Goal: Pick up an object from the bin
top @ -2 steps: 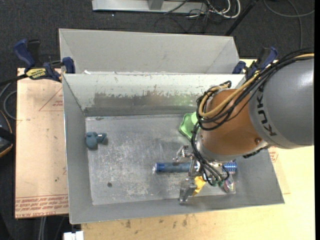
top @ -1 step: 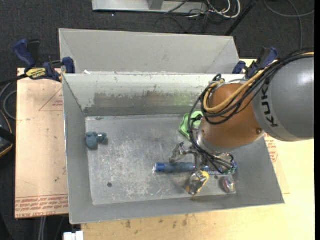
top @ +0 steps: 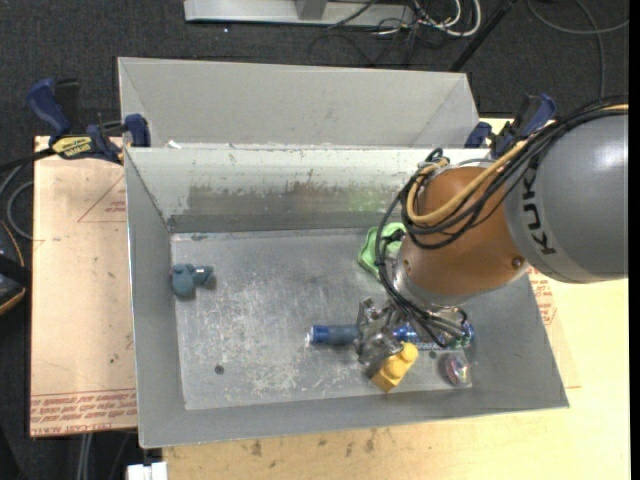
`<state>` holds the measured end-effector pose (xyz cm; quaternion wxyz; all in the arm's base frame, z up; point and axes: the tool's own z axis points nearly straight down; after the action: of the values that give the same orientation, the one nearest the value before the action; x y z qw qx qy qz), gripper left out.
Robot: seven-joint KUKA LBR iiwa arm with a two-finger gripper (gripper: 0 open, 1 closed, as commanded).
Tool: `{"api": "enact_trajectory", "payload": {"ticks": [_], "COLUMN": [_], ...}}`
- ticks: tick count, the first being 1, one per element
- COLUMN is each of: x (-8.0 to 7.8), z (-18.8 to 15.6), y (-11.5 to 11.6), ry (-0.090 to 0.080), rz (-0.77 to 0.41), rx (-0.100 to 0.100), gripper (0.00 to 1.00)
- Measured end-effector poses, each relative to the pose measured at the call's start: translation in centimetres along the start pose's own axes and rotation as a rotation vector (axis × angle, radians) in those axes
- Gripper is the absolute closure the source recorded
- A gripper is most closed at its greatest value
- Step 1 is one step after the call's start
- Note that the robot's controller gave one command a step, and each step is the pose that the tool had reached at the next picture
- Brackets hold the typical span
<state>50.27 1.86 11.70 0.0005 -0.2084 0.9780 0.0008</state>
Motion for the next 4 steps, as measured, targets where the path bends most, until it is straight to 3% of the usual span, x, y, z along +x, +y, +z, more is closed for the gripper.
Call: {"api": "enact_trajectory", "payload": {"ticks": [1, 2, 3, 4], "x": [2.7, 2.7, -6.7, -8.7], "z": [4.3, 4.3, -1.4, 3.9], "y": [-7.7, -7.8, 0.5, -3.4], "ry": [-0.007, -0.005, -0.010, -0.002], "rz": [0.105, 0.099, -0.034, 0.226], "rx": [-0.003, 0.003, 0.000, -0.001], "gripper": [1.00, 0.00, 0.00, 0.00]}}
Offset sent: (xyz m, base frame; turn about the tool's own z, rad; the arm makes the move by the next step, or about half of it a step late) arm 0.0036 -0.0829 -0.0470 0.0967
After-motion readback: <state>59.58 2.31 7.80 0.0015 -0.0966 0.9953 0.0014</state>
